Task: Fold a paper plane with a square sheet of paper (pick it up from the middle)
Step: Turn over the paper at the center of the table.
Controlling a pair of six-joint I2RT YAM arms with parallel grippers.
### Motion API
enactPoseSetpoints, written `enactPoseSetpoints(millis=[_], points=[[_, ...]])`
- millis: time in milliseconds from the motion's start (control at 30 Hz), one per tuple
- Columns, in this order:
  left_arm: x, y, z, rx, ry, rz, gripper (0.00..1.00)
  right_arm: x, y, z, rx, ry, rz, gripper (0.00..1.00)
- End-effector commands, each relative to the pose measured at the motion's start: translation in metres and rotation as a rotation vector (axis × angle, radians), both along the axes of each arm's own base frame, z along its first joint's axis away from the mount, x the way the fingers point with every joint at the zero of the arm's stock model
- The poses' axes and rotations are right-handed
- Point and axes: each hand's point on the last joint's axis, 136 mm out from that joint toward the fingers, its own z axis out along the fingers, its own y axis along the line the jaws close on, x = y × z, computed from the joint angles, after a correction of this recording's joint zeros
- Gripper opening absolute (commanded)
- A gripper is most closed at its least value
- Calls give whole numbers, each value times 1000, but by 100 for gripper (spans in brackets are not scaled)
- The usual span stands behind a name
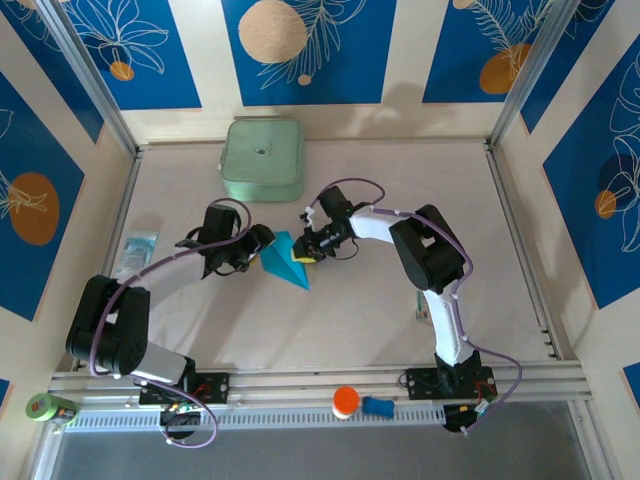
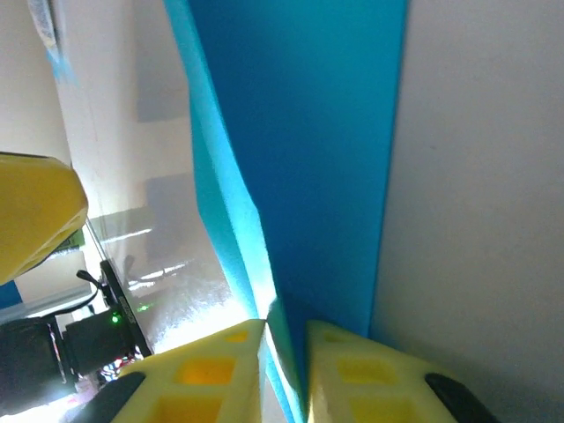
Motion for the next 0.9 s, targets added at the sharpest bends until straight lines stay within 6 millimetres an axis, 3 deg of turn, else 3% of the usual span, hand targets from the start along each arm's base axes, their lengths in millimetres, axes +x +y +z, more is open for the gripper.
enactPoseSetpoints(millis=[0,167,500,600,867], points=[[-3,2,5,-10,-20,-16,70,0,6,8,44,3,23,10],[-1,-7,19,-61,-72,-57,72,14,5,38,132,-26,-22,2],[4,-52,56,-302,-247,-199,77,25,-6,105,322,5,-100,1],[6,-61,64,-346,-289,-231,75,24,-9,117,351,30,-107,1],[16,-68,86,-409,-383,-246,58,15,-12,133,402,88,-89,1]])
